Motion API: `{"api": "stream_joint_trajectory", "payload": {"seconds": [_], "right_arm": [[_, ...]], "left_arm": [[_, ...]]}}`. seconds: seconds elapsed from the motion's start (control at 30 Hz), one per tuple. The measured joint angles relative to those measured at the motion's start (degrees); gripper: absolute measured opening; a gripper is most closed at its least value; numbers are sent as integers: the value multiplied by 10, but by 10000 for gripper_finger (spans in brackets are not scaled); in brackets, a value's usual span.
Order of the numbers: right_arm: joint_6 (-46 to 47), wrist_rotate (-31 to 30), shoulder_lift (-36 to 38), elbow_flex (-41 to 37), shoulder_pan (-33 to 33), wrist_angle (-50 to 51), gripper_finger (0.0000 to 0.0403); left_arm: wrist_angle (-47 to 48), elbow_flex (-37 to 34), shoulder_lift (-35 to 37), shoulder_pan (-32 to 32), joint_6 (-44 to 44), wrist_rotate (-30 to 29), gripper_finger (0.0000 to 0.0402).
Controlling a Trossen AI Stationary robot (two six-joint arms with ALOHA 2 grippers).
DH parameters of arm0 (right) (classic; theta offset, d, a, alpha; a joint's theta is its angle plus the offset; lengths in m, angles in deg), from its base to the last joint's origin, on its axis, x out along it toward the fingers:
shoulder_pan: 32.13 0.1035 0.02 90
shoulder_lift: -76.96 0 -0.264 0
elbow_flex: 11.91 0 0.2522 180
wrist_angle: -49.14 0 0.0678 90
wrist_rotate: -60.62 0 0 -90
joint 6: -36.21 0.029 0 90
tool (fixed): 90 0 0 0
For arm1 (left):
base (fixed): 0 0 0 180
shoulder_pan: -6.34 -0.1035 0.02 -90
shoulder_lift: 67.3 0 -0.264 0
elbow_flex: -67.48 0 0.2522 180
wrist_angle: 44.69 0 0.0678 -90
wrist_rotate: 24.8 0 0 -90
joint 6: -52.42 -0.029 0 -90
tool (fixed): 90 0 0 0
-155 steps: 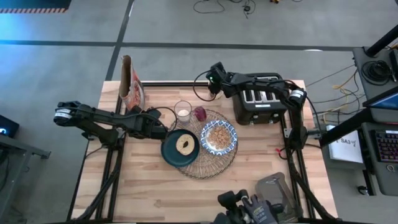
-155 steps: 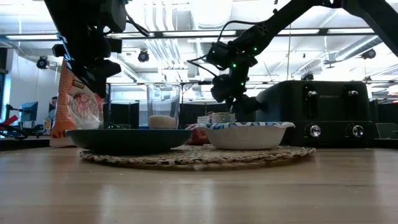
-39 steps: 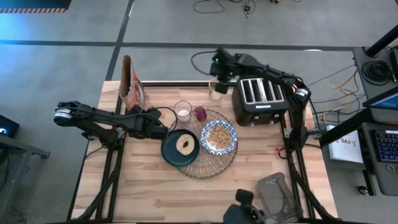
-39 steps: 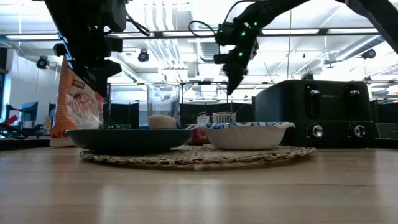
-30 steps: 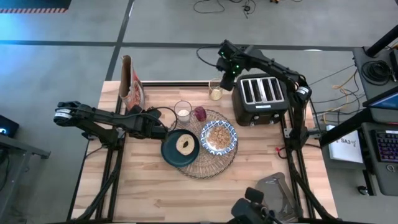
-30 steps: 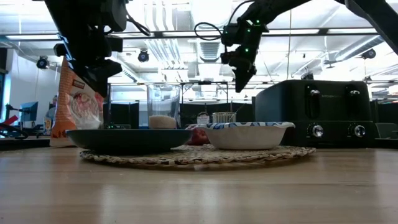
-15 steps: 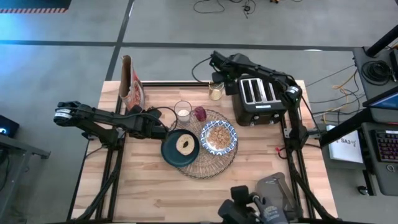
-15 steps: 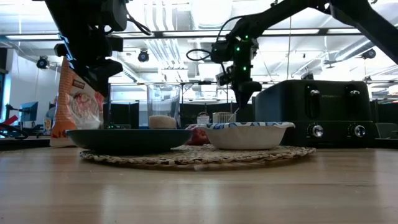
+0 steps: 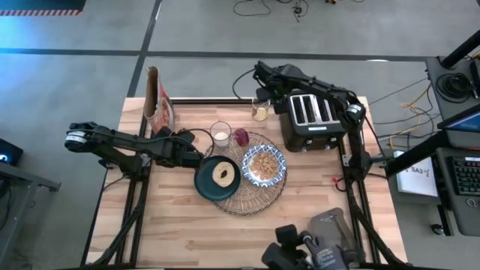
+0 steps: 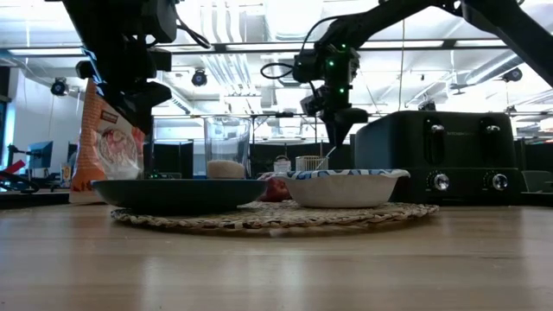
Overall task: Arrange a breakfast setting
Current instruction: Put the blue spoon from the yellow cup to the right of the brown placemat
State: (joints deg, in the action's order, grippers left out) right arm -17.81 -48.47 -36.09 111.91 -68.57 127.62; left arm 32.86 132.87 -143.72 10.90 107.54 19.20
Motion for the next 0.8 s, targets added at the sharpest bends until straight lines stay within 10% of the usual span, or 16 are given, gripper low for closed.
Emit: {"api": "stream_joint_trajectory", "payload": {"seconds": [0.8], "right_arm": [[-143,-64,-24,-2,16,-23,132]], "left_arm": [[0,0,0,0,-7,-2,157]]}}
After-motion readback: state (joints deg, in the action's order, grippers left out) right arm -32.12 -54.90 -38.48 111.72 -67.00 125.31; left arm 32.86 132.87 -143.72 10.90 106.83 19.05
